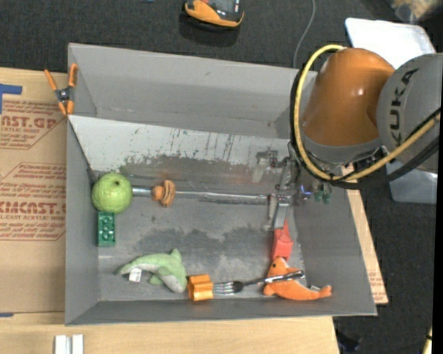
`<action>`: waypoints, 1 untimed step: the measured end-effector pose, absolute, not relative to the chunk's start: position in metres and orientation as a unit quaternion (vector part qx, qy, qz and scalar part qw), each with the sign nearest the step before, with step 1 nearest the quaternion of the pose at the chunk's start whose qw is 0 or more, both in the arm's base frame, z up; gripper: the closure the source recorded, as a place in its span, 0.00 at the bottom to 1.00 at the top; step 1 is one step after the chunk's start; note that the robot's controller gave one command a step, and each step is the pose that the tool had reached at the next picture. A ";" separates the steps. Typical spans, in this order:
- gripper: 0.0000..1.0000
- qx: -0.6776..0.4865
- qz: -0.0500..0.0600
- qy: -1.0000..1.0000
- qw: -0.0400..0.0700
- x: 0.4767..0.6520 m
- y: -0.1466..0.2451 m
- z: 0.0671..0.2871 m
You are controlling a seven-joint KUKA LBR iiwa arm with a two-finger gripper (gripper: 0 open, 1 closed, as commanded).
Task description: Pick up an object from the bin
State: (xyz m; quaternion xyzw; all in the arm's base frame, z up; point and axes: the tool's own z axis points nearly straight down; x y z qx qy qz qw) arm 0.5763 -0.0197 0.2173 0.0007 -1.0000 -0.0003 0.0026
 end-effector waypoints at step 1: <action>0.00 0.001 0.000 -1.000 -0.002 0.578 -0.019 0.222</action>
Offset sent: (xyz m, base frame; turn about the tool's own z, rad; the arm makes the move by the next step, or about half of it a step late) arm -0.0461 0.2152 -0.1473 -0.0845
